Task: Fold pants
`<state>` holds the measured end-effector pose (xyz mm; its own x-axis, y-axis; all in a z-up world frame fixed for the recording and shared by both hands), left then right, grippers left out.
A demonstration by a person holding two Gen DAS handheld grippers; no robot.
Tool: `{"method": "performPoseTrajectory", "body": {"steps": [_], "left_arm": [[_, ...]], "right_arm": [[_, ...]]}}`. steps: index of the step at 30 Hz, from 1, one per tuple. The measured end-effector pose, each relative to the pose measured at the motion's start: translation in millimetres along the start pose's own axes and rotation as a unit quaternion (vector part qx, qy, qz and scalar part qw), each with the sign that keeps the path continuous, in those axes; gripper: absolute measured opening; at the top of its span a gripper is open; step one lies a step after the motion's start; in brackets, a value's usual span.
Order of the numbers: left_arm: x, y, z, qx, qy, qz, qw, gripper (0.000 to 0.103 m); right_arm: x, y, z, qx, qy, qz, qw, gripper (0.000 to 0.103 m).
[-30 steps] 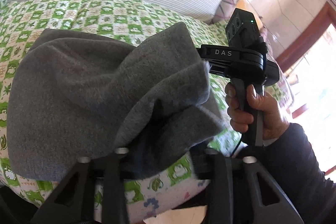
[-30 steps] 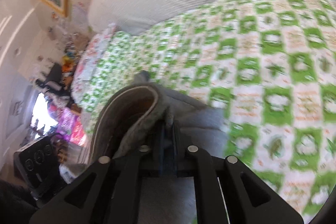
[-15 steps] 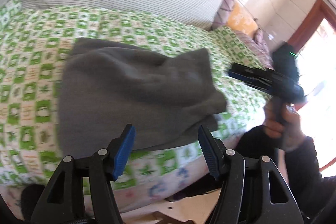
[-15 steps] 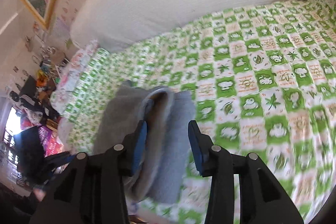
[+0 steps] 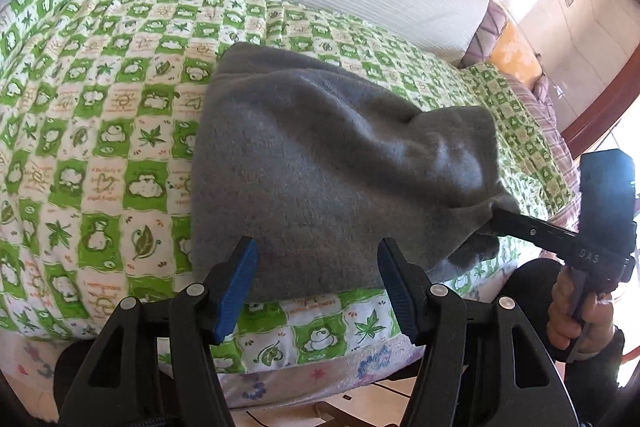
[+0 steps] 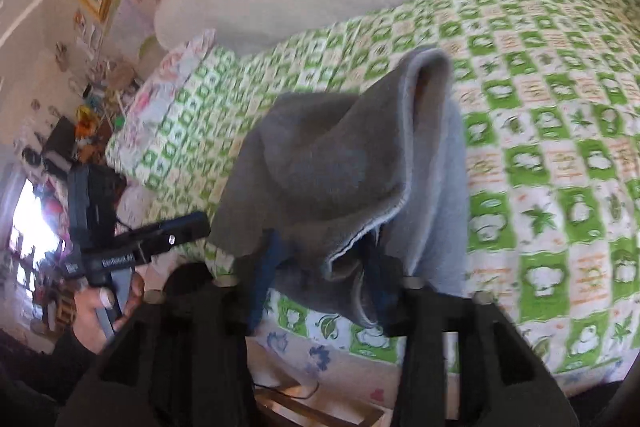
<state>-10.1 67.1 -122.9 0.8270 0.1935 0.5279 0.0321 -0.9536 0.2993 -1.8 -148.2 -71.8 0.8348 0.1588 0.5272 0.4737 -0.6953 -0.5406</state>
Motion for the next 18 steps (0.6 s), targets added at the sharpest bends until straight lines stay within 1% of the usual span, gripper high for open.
{"method": "performPoseTrajectory", "body": {"steps": [2, 6, 9, 13, 15, 17, 18], "left_arm": [[-2, 2, 7, 0.004, -0.009, 0.006, 0.9999, 0.064], [-8, 3, 18, 0.010, -0.021, 0.013, 0.9997, 0.066], [-10, 3, 22, 0.015, -0.028, 0.016, 0.9994, 0.067], [-10, 7, 20, 0.025, -0.029, 0.019, 0.9991, 0.068], [-10, 9, 16, 0.026, -0.027, 0.019, 0.9991, 0.068], [-11, 9, 11, 0.024, -0.025, 0.017, 0.9993, 0.068], [-11, 9, 9, 0.022, -0.024, 0.014, 0.9994, 0.068]], "right_arm": [[-2, 1, 0, -0.003, -0.005, -0.001, 1.000, 0.011], [-10, 11, -2, -0.024, -0.020, 0.003, 1.000, 0.010], [-18, 20, 0, -0.031, -0.034, 0.009, 0.999, 0.010], [-23, 24, 3, -0.040, -0.038, 0.015, 0.998, 0.010], [-23, 25, 0, -0.033, -0.033, 0.026, 0.999, 0.010], [-19, 22, -10, -0.014, -0.008, 0.043, 0.999, 0.013], [-16, 21, -15, -0.013, 0.003, 0.045, 0.999, 0.020]]}}
Point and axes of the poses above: each gripper's, at about its wrist camera, not at the fingertips, and z roughly the way its jaws point, y to its right, x to its top, the point moved 3 cm from there along z, roughly the way its jaws point, and after that the axes turned 6 degrees about x, right-handed, at the moved point
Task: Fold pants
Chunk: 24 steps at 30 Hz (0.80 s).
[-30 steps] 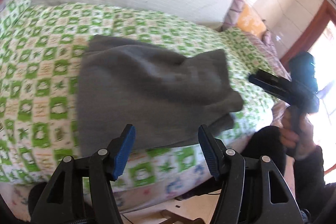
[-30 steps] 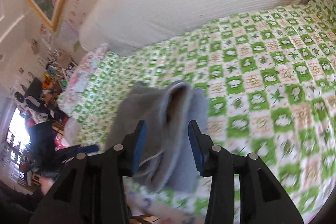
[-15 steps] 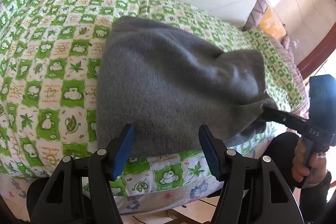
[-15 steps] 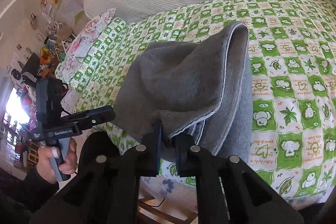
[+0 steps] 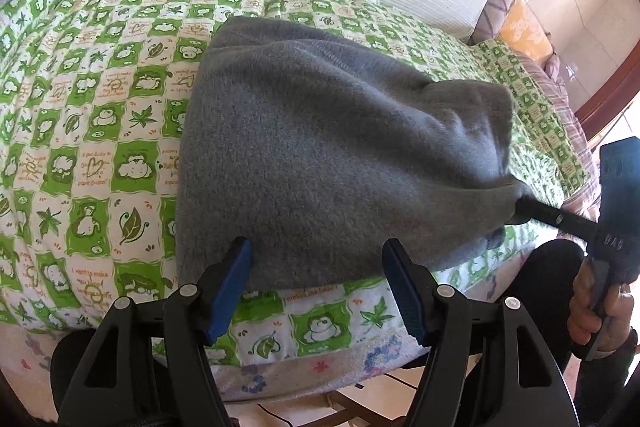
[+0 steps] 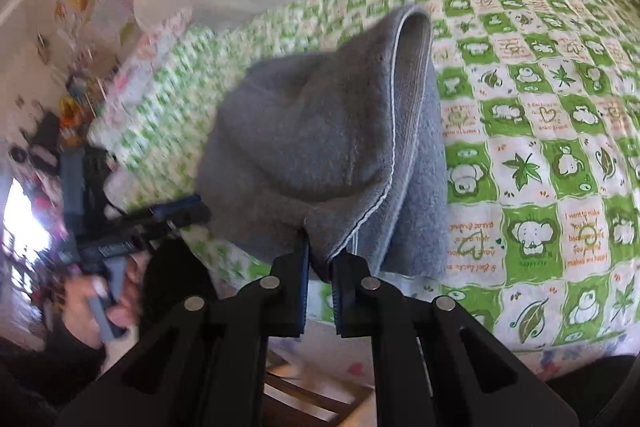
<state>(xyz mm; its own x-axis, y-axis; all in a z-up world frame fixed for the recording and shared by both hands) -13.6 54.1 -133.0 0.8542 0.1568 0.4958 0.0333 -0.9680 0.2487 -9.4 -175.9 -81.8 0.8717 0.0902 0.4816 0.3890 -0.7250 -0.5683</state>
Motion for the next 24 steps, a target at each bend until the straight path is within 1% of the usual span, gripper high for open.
{"method": "performPoseTrajectory", "body": {"steps": [1, 2, 3, 4, 5, 7, 9, 10, 11, 12, 13, 14, 15, 16, 19, 20, 22, 23, 24], "left_arm": [[-1, 0, -3, -0.004, 0.002, -0.005, 1.0000, 0.068], [-1, 0, -5, -0.006, 0.004, -0.011, 0.9999, 0.068], [-1, 0, -7, -0.007, 0.005, -0.013, 0.9999, 0.068], [-2, 1, -9, -0.008, 0.008, -0.015, 0.9998, 0.068], [-2, 2, -10, -0.006, 0.010, -0.015, 0.9998, 0.068], [-1, 5, -10, -0.002, 0.012, -0.016, 0.9998, 0.068], [1, 9, -9, -0.001, 0.013, -0.018, 0.9997, 0.068], [3, 11, -8, -0.001, 0.014, -0.021, 0.9997, 0.068], [4, 12, -7, -0.001, 0.015, -0.022, 0.9997, 0.068], [5, 13, -6, 0.000, 0.015, -0.021, 0.9997, 0.068], [8, 15, -5, 0.005, 0.014, -0.019, 0.9997, 0.068], [11, 15, -4, 0.010, 0.014, -0.017, 0.9997, 0.068], [15, 15, -5, 0.011, 0.015, -0.015, 0.9997, 0.068], [19, 14, -7, 0.014, 0.019, -0.013, 0.9996, 0.068], [30, 6, -15, 0.025, 0.034, -0.020, 0.9989, 0.068], [32, 2, -17, 0.029, 0.038, -0.024, 0.9986, 0.069], [37, -9, -21, 0.034, 0.046, -0.039, 0.9976, 0.070], [39, -17, -22, 0.036, 0.048, -0.047, 0.9971, 0.071], [40, -22, -22, 0.037, 0.048, -0.052, 0.9968, 0.072]], "right_arm": [[4, -1, -5, -0.008, 0.014, 0.002, 1.000, 0.035], [9, 0, -13, -0.022, 0.034, 0.007, 0.999, 0.045], [14, 2, -19, -0.030, 0.049, 0.011, 0.998, 0.063], [20, 3, -24, -0.029, 0.065, 0.015, 0.997, 0.067], [27, 6, -28, -0.025, 0.081, 0.022, 0.996, 0.067], [39, 11, -27, -0.028, 0.093, 0.035, 0.995, 0.067], [52, 22, -17, -0.071, 0.095, 0.042, 0.992, 0.067], [58, 28, -11, -0.087, 0.093, 0.043, 0.991, 0.067], [63, 36, -2, -0.093, 0.089, 0.050, 0.990, 0.067], [65, 42, 4, -0.088, 0.085, 0.057, 0.991, 0.066], [66, 47, 11, -0.073, 0.081, 0.063, 0.992, 0.046], [68, 50, 19, -0.048, 0.074, 0.067, 0.994, 0.028], [70, 51, 22, -0.044, 0.073, 0.067, 0.994, 0.018], [73, 49, 21, -0.048, 0.080, 0.059, 0.994, 0.015], [89, 36, 12, -0.040, 0.109, 0.028, 0.993, 0.013], [94, 33, 11, -0.046, 0.112, 0.020, 0.992, 0.013], [100, 32, 11, -0.082, 0.119, 0.003, 0.990, 0.013], [98, 38, 15, -0.091, 0.103, 0.012, 0.990, 0.013], [94, 43, 20, -0.094, 0.083, 0.023, 0.992, 0.017]]}}
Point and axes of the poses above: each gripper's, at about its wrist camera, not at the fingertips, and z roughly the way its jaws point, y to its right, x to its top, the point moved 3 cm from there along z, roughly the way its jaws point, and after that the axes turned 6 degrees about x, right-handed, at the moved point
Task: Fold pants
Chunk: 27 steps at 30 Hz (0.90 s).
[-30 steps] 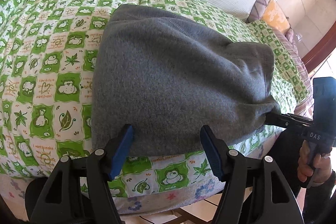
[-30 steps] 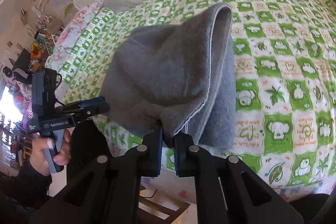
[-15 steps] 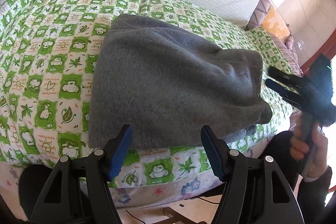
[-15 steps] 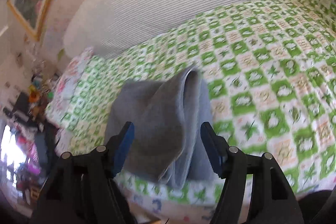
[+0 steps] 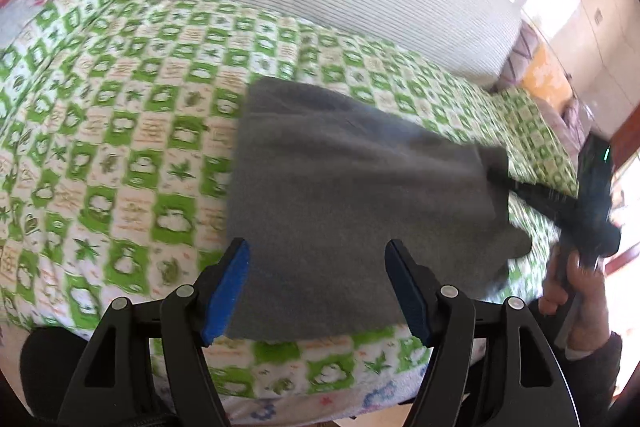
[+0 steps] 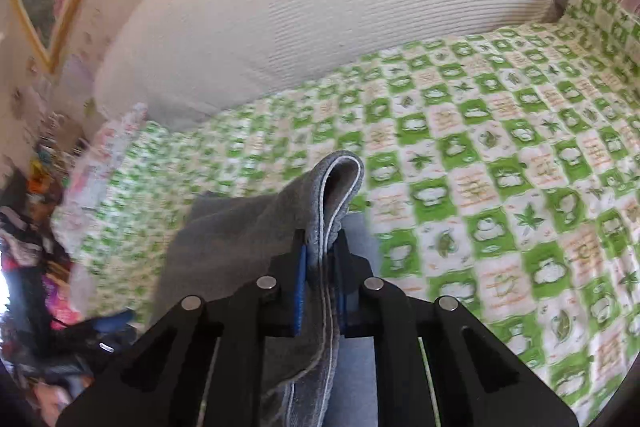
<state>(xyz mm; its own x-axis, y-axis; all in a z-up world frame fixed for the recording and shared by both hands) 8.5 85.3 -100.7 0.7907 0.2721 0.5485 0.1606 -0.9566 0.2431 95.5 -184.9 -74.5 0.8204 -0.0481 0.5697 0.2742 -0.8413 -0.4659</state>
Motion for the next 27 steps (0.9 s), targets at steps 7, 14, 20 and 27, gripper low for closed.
{"method": "performPoseTrajectory", "body": {"steps": [7, 14, 20, 27], "left_arm": [[17, -30, 36, 0.004, -0.032, -0.035, 0.9989, 0.072], [23, -33, 75, -0.022, -0.078, -0.020, 0.9965, 0.074], [18, -32, 100, -0.085, -0.111, -0.031, 0.9896, 0.085], [16, -22, 108, -0.113, -0.115, -0.014, 0.9867, 0.084]], "right_arm": [[-33, 21, -10, -0.009, -0.008, 0.040, 0.999, 0.072], [-43, 18, 10, 0.018, -0.045, 0.054, 0.997, 0.079], [-53, 23, 22, 0.064, -0.058, 0.053, 0.995, 0.090], [-51, 13, 36, 0.085, -0.057, 0.009, 0.995, 0.094]]}}
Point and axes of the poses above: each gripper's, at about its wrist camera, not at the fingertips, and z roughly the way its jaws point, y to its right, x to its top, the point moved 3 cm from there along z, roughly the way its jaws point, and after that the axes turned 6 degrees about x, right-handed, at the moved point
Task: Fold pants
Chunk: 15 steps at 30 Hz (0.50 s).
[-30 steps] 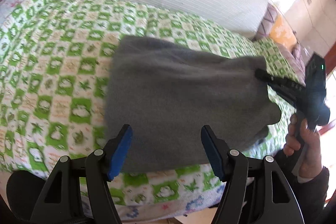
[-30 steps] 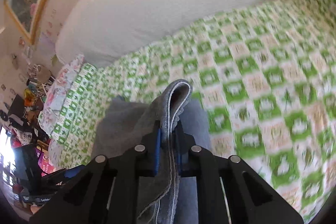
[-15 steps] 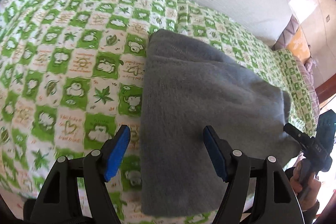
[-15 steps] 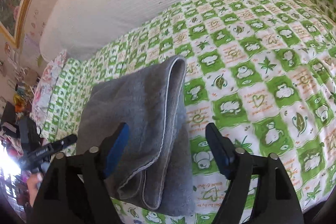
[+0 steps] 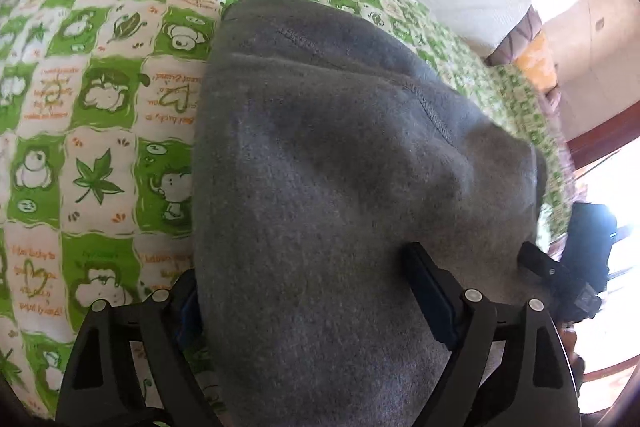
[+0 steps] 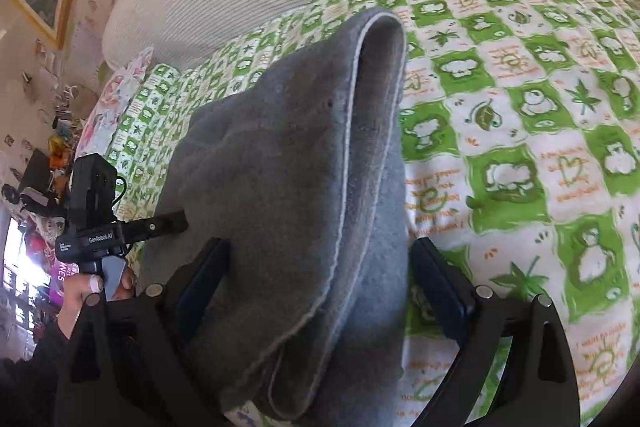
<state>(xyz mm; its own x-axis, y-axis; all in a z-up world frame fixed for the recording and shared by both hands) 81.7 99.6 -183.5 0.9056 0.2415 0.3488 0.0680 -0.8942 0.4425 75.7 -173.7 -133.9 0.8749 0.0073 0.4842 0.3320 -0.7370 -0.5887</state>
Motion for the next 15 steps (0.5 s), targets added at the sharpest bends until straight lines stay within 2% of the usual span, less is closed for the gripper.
{"method": "performPoseTrajectory", "body": {"steps": [2, 4, 8, 11, 14, 15], "left_arm": [[0, -5, -2, -0.022, 0.003, -0.020, 0.9995, 0.069], [-3, -8, -6, -0.039, 0.011, -0.040, 0.9984, 0.060], [-8, -3, -14, -0.023, 0.030, -0.042, 0.9984, 0.047], [-11, 6, -23, -0.001, 0.044, -0.034, 0.9985, 0.041], [-6, 15, -26, 0.020, 0.052, -0.016, 0.9983, 0.037], [-5, 17, -26, 0.025, 0.054, -0.014, 0.9981, 0.037]], "right_arm": [[2, 7, -3, 0.021, 0.005, 0.019, 1.000, 0.093], [5, 15, -6, 0.041, 0.012, 0.041, 0.998, 0.090], [4, 17, -4, 0.048, 0.002, 0.040, 0.998, 0.092], [2, 9, 0, 0.039, 0.002, 0.019, 0.999, 0.103], [1, -3, 7, 0.005, -0.013, -0.015, 1.000, 0.103], [1, -4, 6, 0.000, -0.014, -0.017, 1.000, 0.094]]}}
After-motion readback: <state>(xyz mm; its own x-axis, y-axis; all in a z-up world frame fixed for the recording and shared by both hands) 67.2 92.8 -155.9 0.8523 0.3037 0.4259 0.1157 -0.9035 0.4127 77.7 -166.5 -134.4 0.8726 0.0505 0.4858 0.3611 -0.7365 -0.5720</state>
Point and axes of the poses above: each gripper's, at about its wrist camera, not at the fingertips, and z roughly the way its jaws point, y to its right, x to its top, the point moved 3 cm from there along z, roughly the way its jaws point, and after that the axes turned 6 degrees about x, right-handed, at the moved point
